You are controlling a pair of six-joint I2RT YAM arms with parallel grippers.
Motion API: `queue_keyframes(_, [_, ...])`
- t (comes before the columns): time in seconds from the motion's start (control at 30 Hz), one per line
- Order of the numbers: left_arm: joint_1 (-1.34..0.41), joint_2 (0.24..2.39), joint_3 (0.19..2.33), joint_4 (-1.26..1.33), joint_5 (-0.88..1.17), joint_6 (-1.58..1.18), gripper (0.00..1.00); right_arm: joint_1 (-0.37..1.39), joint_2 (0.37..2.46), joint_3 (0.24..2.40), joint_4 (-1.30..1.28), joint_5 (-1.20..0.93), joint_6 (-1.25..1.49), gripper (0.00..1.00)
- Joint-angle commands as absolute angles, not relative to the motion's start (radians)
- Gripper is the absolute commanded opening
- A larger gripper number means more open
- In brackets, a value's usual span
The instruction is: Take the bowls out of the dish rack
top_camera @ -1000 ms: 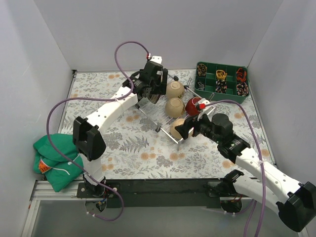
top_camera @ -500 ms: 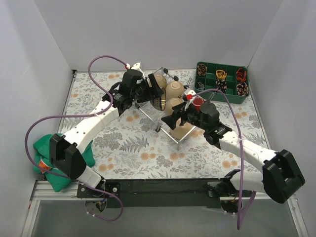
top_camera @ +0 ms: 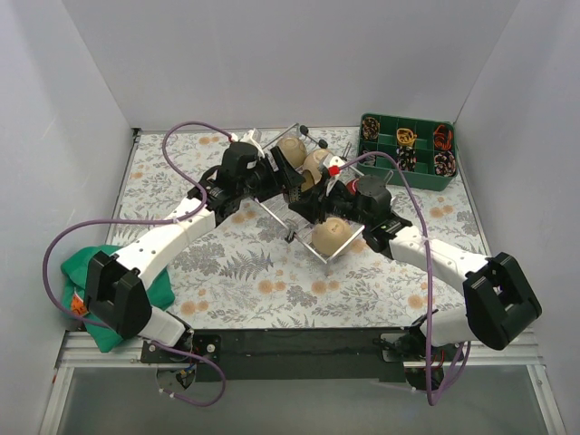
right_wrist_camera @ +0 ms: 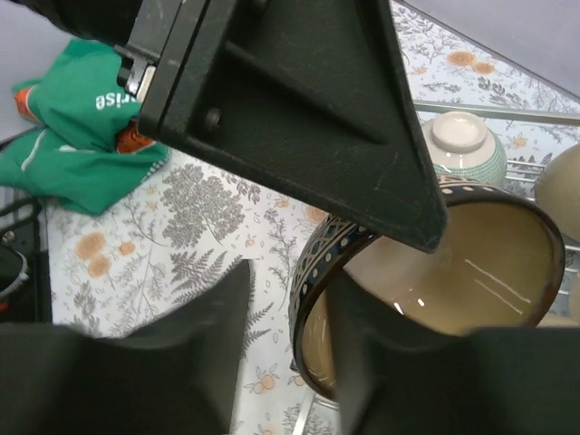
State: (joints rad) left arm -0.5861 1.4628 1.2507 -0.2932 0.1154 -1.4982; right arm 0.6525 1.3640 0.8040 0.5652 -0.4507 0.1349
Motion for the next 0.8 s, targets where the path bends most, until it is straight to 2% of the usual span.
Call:
queue_keyframes(0.0, [-0.583,1.350,1.236,-0.172,0.133,-1.531,0.00,0.664,1.361,0.839,0.618,-0.505,0.129,0.28])
queue_keyframes(0.03, [-0.583,1.345,1.229,-0.160,0.136,-1.531,0.00,0.666,1.359,0.836,0.611,-0.505,0.129,0.11])
queue_keyframes(0.07, [-0.581,1.336,1.218,-0.156,0.137,-1.531,0.00,0.666,1.355,0.835,0.604,-0.506,0.126,0.04])
queue_keyframes(0.1, [-0.581,1.333,1.215,-0.153,0.137,-1.526,0.01,0.669,1.355,0.834,0.598,-0.505,0.124,0.01])
queue_keyframes(0.17, [-0.583,1.325,1.207,-0.150,0.135,-1.508,0.11,0.672,1.344,0.839,0.566,-0.506,0.111,0.01])
queue_keyframes(0.2, [-0.581,1.315,1.204,-0.152,0.130,-1.487,0.22,0.673,1.341,0.842,0.549,-0.505,0.103,0.01])
queue_keyframes(0.23, [-0.583,1.307,1.201,-0.150,0.124,-1.470,0.43,0.678,1.338,0.850,0.534,-0.503,0.085,0.01])
queue_keyframes(0.3, [-0.583,1.283,1.203,-0.159,0.082,-1.428,0.64,0.686,1.324,0.859,0.467,-0.489,0.062,0.01])
queue_keyframes(0.33, [-0.581,1.275,1.207,-0.181,0.055,-1.367,0.78,0.702,1.321,0.865,0.437,-0.479,0.046,0.01])
queue_keyframes(0.47, [-0.581,1.244,1.264,-0.255,-0.158,-1.188,0.98,0.771,1.302,0.890,0.275,-0.376,-0.060,0.01])
queue_keyframes(0.6, [-0.577,1.224,1.272,-0.265,-0.418,-1.020,0.98,0.857,1.308,0.922,0.085,-0.270,-0.132,0.01])
queue_keyframes(0.77, [-0.551,1.216,1.155,-0.167,-0.633,-0.844,0.98,1.021,1.393,1.047,-0.144,-0.096,-0.235,0.01])
